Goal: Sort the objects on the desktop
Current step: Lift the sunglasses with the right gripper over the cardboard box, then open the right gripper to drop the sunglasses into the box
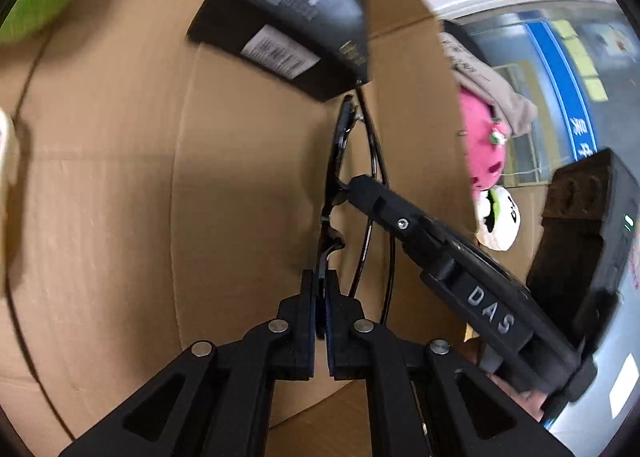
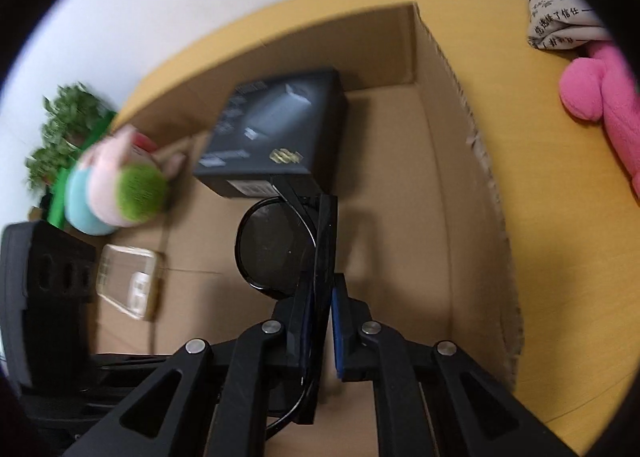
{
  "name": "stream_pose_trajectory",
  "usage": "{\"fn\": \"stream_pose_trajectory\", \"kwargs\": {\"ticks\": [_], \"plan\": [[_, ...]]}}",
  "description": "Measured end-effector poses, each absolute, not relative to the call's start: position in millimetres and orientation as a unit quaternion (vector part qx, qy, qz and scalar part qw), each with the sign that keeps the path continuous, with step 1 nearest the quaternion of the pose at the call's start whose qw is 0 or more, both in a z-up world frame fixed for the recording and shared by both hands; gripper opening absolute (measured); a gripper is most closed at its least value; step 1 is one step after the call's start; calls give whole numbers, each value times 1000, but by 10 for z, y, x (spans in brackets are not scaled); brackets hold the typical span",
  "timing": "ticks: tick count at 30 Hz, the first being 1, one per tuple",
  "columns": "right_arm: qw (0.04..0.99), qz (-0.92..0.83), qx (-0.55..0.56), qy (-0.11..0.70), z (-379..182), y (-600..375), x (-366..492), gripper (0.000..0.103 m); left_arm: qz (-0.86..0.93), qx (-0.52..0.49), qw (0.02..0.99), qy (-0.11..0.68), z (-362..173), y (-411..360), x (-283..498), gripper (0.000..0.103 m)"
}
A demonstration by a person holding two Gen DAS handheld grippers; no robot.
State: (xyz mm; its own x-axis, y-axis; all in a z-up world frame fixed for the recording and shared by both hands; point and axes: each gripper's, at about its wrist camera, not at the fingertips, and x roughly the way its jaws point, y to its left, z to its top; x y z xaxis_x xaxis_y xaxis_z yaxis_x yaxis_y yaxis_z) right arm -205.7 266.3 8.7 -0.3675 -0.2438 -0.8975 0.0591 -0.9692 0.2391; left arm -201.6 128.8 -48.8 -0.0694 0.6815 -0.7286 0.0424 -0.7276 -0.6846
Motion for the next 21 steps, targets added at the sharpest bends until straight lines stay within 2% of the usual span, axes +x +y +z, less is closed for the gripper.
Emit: {"fn": "stream_pose_trajectory", "kwargs": {"ticks": [1,2,4,5,6,7,8,10,12,14,15,17,21], "plan": [[85,-823,558,-71,81,2620,-2057,9,679,-640,230,-277,-474,1285,-2004,5],[82,-823,558,-67,76,2602,-2058,10,685,-640,220,-269,-465,1275,-1995,12],[80,-824,557,-67,78,2584,-2062,12,691,-637,214,-265,-425,1240,-1975,19],[77,-826,554,-65,93,2589,-2050,14,701,-632,207,-259,-375,1209,-1951,30],[77,-829,550,-62,110,2579,-2023,20,715,-625,193,-246,-312,1170,-1926,46],[82,-833,544,-62,142,2571,-1980,25,737,-613,172,-226,-212,1109,-1876,56],[88,-839,534,-59,203,2563,-1911,34,764,-591,152,-208,-70,1025,-1793,70],[96,-856,506,-45,380,2549,-1712,44,821,-527,131,-178,268,831,-1586,72],[94,-876,473,-28,624,2488,-1480,69,885,-445,91,-106,707,633,-1259,73],[100,-892,441,-14,898,2406,-1275,75,930,-365,41,-30,1164,453,-989,76],[105,-900,424,-8,1059,2343,-1170,77,944,-330,22,-9,1369,334,-856,88],[118,-915,387,-4,1334,2235,-978,81,965,-262,-26,10,1772,22,-547,103],[131,-932,337,-1,1604,2039,-641,81,971,-225,-78,22,2050,-403,-129,103]]}}
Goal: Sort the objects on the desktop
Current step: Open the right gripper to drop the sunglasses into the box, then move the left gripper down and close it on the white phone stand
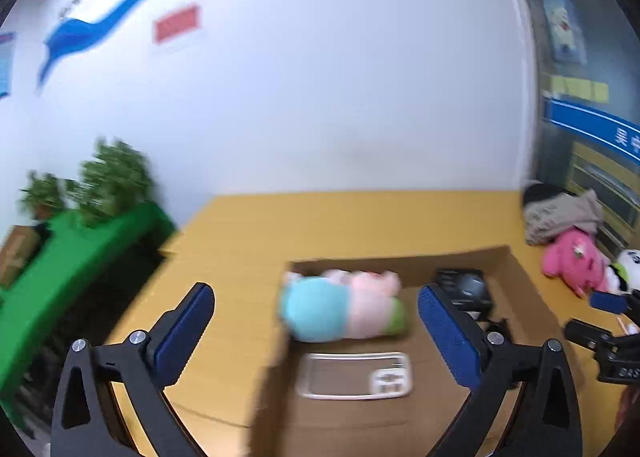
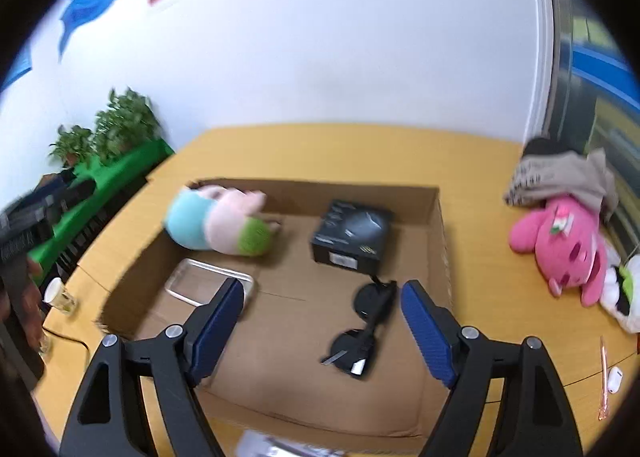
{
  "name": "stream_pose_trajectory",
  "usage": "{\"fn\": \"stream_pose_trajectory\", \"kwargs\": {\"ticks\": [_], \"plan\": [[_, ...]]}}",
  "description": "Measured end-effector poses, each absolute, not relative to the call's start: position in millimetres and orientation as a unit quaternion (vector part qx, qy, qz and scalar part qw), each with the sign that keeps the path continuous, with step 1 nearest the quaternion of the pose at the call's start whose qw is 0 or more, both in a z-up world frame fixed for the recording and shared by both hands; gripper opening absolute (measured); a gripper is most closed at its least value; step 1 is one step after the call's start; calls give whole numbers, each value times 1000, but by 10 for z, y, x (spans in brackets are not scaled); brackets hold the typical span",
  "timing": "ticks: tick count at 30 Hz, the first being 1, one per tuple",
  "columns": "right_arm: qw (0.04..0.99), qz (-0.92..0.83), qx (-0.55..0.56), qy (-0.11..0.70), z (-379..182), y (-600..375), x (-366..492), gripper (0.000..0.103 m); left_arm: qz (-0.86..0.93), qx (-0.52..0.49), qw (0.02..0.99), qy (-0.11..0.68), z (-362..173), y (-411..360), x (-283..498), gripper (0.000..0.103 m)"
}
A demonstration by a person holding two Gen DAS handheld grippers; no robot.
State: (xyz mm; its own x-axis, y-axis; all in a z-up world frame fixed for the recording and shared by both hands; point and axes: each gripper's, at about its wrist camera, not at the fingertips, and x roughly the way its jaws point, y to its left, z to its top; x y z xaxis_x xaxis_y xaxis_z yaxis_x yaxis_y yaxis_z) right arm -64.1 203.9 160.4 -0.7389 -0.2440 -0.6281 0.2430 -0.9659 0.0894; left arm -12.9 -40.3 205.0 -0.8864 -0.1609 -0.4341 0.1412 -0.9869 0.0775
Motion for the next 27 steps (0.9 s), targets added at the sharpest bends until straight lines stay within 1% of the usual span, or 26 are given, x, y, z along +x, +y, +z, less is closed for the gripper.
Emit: {"fn": "stream_pose_trajectory", "kwargs": {"ticks": [3,6,9,11,13,16,21,24,27], "plan": [[130,-939,317,-16,1686,2006,-438,81,-975,201,87,-44,2072,-391,271,103],[119,-948,296,0,1763,1963,-220,81,-980,162,90,-76,2094,-283,626,103],[110,-949,294,34,1740,1956,-53,81,-988,118,46,-93,2065,-27,918,103],[115,-942,314,28,1649,2039,-7,82,-989,113,8,-93,1976,117,992,103],[118,-933,341,6,1495,2161,24,82,-986,140,-30,-87,1791,305,965,103],[106,-923,369,-14,1217,2333,190,82,-970,210,-93,-82,1387,530,893,103],[96,-891,440,-56,506,2556,342,81,-926,335,-165,-51,659,738,582,103],[97,-875,469,-70,171,2557,334,81,-912,372,-167,-48,352,848,446,103],[100,-878,463,-61,13,2498,303,80,-898,407,-163,-34,139,915,282,102]]}}
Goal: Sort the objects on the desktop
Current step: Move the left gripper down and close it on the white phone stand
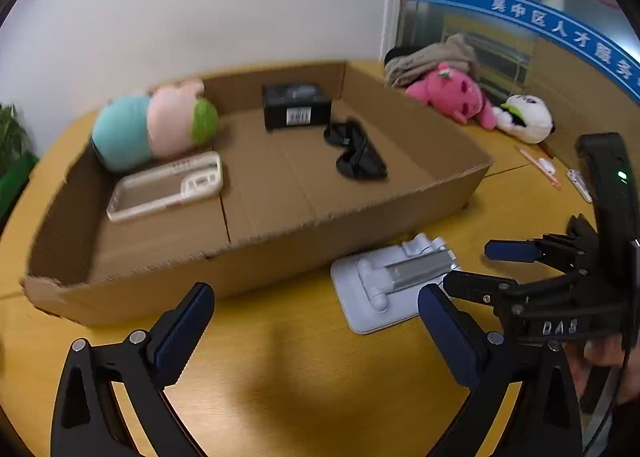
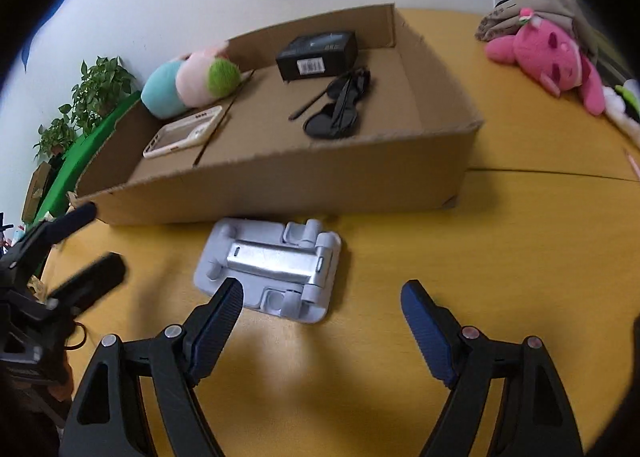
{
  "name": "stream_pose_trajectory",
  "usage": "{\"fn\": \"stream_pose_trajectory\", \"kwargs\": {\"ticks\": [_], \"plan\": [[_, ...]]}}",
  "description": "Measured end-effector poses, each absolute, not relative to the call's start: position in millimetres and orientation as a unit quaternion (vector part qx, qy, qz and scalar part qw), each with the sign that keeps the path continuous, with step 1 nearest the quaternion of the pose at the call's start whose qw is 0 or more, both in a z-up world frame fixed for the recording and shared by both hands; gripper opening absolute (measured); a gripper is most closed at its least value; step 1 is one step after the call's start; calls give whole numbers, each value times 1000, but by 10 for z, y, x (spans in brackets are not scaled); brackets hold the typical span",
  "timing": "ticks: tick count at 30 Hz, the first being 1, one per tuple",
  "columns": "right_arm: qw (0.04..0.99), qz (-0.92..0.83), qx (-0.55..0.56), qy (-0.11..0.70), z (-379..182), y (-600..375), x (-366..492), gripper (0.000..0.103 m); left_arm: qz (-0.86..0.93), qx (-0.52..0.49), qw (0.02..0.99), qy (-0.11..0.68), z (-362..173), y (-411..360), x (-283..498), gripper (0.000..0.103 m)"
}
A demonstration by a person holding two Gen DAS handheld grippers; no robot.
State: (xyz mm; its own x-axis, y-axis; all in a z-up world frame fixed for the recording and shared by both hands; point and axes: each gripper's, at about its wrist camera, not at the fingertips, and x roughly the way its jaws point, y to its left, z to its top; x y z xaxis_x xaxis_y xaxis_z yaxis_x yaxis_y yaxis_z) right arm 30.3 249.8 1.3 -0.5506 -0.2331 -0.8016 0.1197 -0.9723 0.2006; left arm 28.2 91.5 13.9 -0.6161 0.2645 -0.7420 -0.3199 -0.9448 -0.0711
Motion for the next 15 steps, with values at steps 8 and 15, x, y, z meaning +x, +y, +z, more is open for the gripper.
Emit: {"fn": "stream_pose_trajectory", "kwargs": {"ticks": [8,15], "plan": [[103,-891,439,-52,-145,2523,352,63,877,-442,187,24,-129,1127,114,90],[128,-887,437,-71,-141,2514,388,27,851,-468,235,-37,-219,1069,121,40]]}}
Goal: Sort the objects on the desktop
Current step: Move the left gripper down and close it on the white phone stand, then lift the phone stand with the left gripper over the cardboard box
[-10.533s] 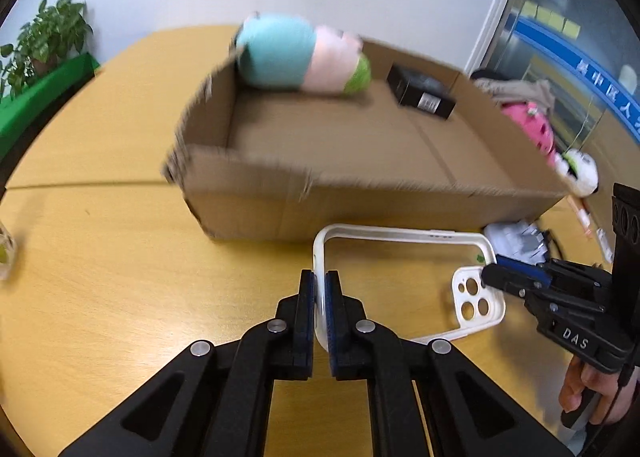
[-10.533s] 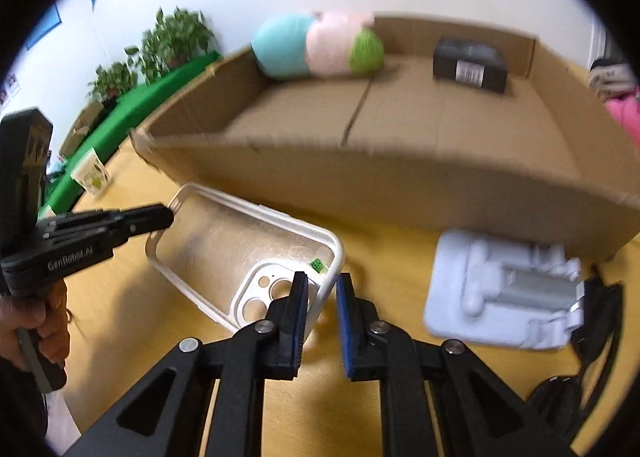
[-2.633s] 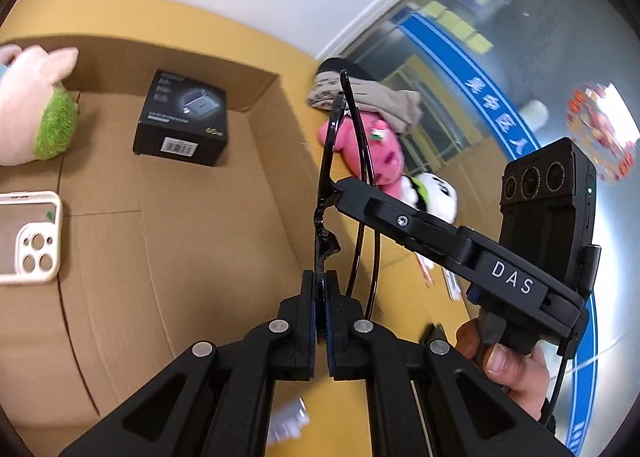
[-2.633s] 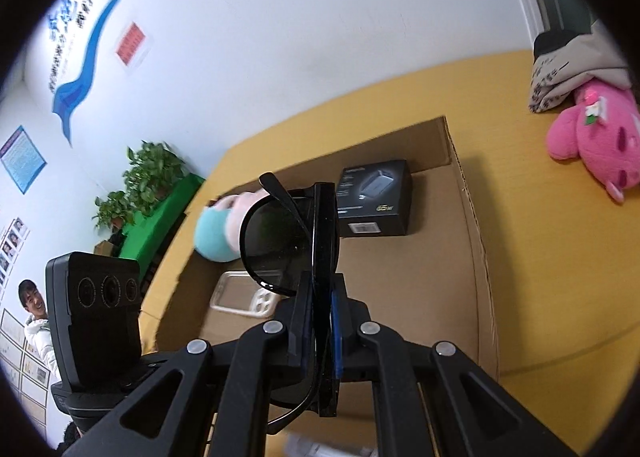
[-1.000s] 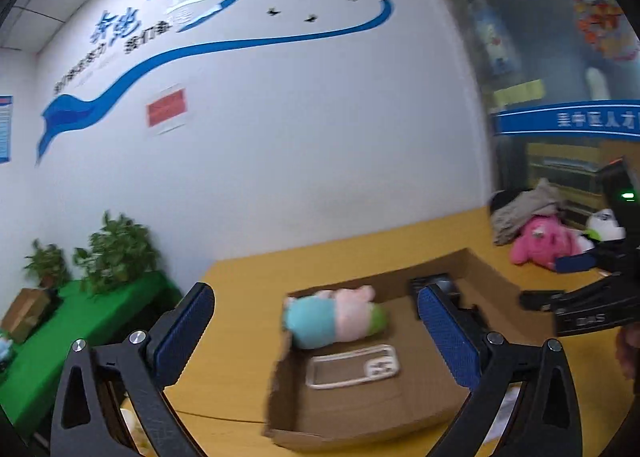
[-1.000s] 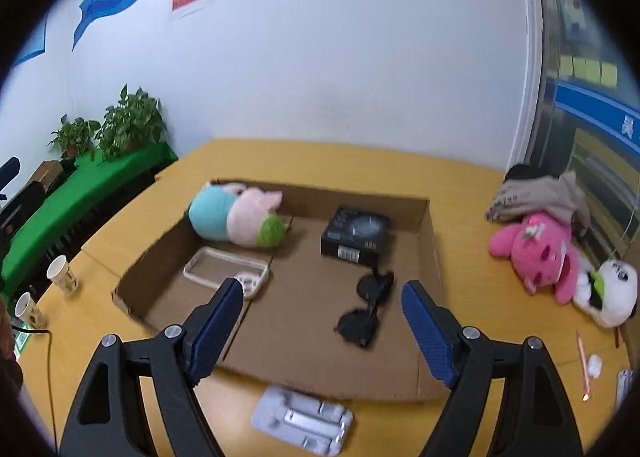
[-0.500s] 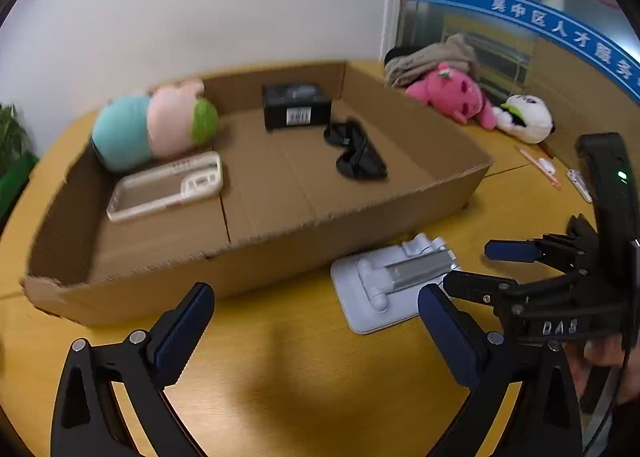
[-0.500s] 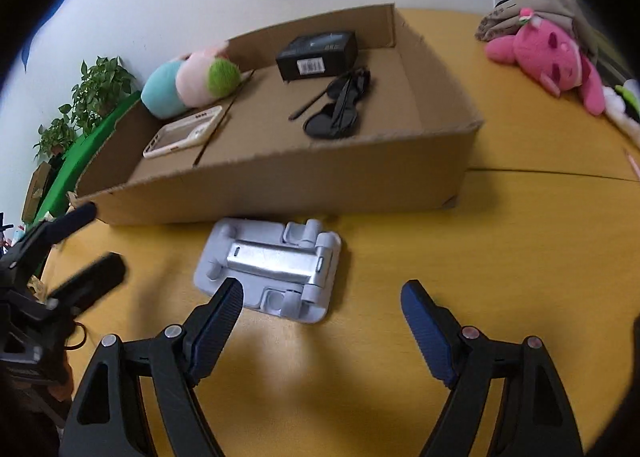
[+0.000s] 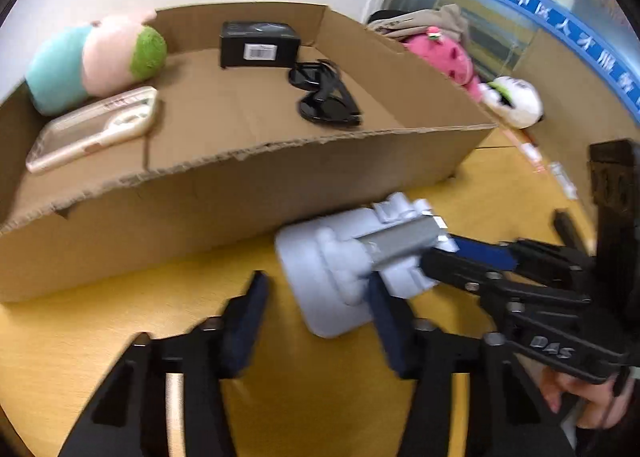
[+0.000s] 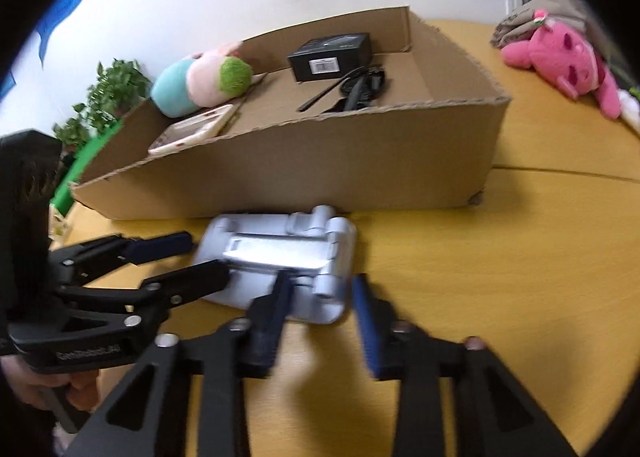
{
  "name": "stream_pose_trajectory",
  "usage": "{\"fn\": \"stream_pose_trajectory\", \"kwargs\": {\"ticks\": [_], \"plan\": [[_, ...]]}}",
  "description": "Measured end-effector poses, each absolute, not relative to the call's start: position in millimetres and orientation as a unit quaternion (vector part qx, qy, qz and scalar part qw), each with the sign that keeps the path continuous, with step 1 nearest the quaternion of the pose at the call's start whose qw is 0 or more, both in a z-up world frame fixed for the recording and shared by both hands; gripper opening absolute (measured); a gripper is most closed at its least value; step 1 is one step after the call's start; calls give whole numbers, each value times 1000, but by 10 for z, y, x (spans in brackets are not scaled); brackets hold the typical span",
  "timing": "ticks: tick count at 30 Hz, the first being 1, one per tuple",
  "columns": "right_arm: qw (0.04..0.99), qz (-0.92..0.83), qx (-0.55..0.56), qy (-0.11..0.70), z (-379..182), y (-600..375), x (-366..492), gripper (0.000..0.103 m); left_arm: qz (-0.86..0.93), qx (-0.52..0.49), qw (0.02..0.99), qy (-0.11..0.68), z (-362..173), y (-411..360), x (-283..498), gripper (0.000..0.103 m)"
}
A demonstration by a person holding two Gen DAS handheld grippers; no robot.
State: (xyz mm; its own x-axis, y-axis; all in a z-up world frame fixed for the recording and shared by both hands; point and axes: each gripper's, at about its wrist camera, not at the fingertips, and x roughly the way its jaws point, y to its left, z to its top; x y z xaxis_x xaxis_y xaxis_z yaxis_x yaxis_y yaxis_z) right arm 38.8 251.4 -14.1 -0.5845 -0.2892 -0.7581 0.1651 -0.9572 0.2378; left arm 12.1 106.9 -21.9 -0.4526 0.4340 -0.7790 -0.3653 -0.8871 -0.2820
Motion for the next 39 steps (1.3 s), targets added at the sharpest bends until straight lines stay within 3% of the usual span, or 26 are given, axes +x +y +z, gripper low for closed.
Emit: {"fn": "stream_pose_trajectory", "kwargs": {"ticks": [10,26,39], "plan": [[141,-891,426,-62,-32,2406,678,27,861,-449,236,-42,-25,973,496,38],[169,-942,290,-22,1176,1984,830,27,923,-315,216,-35,1208,505,681,38],[202,-939,278,-15,1339,1477,516,27,939,-294,176,-36,1386,18,441,37]]}}
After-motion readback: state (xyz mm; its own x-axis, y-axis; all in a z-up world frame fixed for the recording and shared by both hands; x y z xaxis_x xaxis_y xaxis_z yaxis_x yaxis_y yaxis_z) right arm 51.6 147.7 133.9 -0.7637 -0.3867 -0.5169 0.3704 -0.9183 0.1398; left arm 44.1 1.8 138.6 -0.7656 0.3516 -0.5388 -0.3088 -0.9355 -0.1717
